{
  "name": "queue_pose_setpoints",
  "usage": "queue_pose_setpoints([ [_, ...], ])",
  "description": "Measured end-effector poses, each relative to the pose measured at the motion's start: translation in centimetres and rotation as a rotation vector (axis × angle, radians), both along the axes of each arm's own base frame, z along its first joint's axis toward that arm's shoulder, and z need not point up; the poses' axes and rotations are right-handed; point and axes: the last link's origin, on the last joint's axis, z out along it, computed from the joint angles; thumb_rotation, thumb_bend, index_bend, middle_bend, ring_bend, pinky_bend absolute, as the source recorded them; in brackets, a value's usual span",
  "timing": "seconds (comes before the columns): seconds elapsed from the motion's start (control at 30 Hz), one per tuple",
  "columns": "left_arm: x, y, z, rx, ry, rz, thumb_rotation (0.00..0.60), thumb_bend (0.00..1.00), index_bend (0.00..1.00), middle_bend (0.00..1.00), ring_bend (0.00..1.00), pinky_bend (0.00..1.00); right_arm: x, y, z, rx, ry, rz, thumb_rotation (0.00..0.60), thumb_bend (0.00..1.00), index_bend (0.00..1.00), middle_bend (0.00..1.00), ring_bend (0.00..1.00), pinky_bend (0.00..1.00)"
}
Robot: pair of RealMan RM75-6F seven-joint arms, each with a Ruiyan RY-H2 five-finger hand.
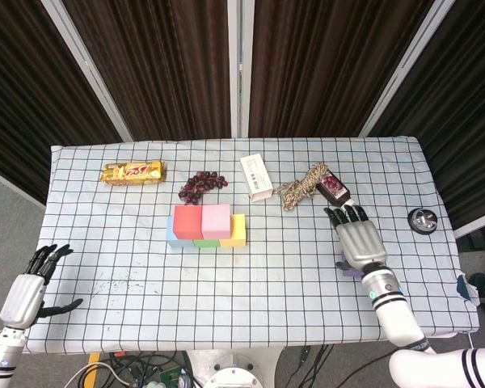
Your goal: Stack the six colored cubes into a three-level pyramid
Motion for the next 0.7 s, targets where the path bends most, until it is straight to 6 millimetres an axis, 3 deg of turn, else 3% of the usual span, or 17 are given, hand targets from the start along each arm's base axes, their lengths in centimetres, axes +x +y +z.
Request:
queue_pose_setpoints([
  [0.27, 0.5, -0.1, -0.8, -0.022, -0.001, -0.001, 0.6, 0.0, 0.05, 0.15, 0.05, 0.02, -5.5, 1.9, 0.4, 0.031, 0.089, -0.055, 0.6, 0.04, 0.0, 0.12, 0.0, 0.0],
  [0.7, 1.2, 0.2, -1.5, -0.041, 0.008, -0.01, 0.6, 0.0, 0.05, 0.15, 0.05, 0.02, -9.6, 2.3, 0.0, 0.012, 0.041, -0.019, 0.6, 0.06, 0.0, 0.17, 0.0, 0.0],
])
